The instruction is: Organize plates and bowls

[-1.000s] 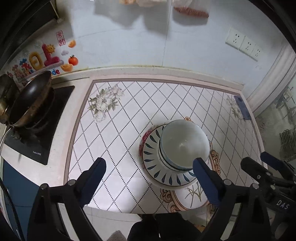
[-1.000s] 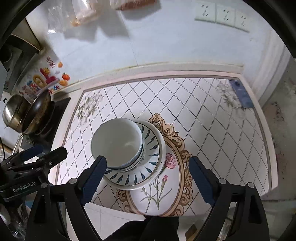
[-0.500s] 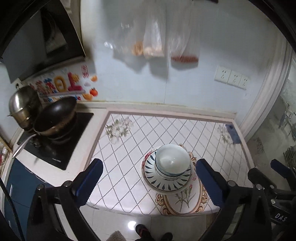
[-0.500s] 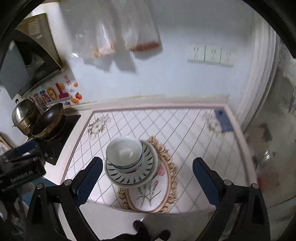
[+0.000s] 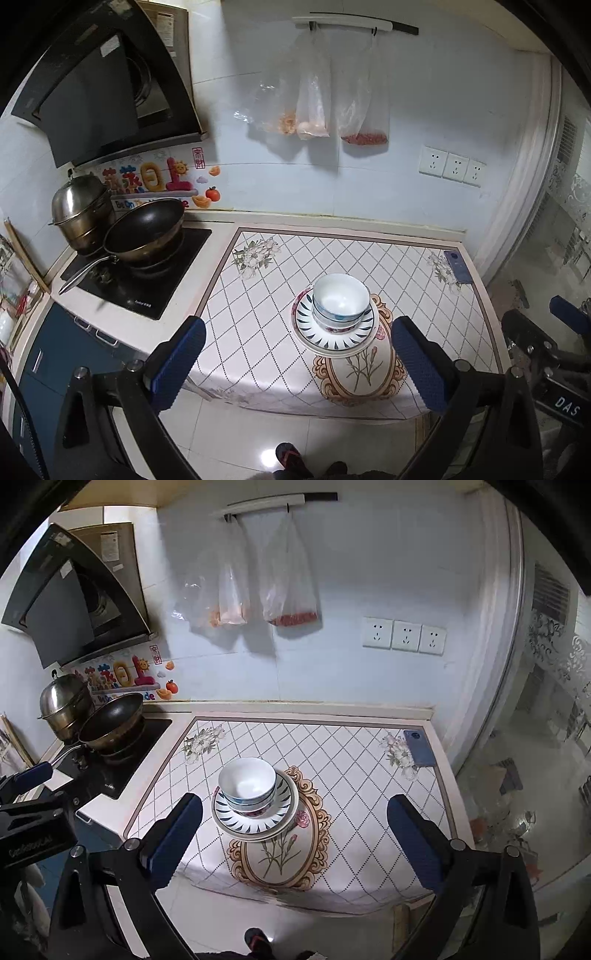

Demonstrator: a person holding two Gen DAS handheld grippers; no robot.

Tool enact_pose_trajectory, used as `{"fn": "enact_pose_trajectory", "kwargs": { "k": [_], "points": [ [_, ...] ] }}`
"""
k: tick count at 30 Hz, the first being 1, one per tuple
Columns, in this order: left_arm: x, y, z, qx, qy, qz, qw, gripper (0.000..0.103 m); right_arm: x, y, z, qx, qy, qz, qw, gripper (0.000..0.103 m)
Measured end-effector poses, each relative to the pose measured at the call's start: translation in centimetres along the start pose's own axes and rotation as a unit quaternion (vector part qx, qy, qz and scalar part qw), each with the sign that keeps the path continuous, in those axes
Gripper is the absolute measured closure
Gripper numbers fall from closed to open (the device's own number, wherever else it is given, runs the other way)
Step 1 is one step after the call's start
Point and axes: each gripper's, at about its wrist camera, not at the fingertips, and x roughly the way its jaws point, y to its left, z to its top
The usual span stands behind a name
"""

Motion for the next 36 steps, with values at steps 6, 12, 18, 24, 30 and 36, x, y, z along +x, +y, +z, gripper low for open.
{"fn": "enact_pose_trajectory", "kwargs": {
  "k": [6, 12, 18, 24, 30, 36],
  "points": [
    [-1.6, 0.0, -0.6, 0.001, -0.013, 0.009, 0.9999, 0.000, -1.8, -0.4, -0.4, 0.001, -0.007, 0.001, 1.000, 0.001],
    [-2.2, -0.1, -1.0, 0.004, -0.015, 0.007, 0.9999, 0.000, -2.6, -0.3, -0.8, -0.002, -0.014, 0.000, 1.000, 0.001],
    [-2.5, -0.4, -1.1, 0.010, -0.016, 0.001, 0.9998, 0.000, -2.7, -0.3, -0.7, -0.005, -0.015, 0.001, 1.000, 0.001],
    [-2.6, -0.5, -1.1, 0.010, -0.017, 0.002, 0.9998, 0.000, -2.7, -0.1, -0.8, -0.006, -0.016, 0.000, 1.000, 0.001],
    [-2.5, -0.1, -1.3, 0.005, -0.014, 0.002, 0.9999, 0.000, -2.7, -0.1, -0.8, -0.003, -0.015, 0.000, 1.000, 0.001],
    [-2.5, 0.2, -1.3, 0.008, -0.016, 0.001, 0.9998, 0.000, -2.4, -0.4, -0.8, -0.004, -0.014, 0.000, 1.000, 0.001]
  ]
}}
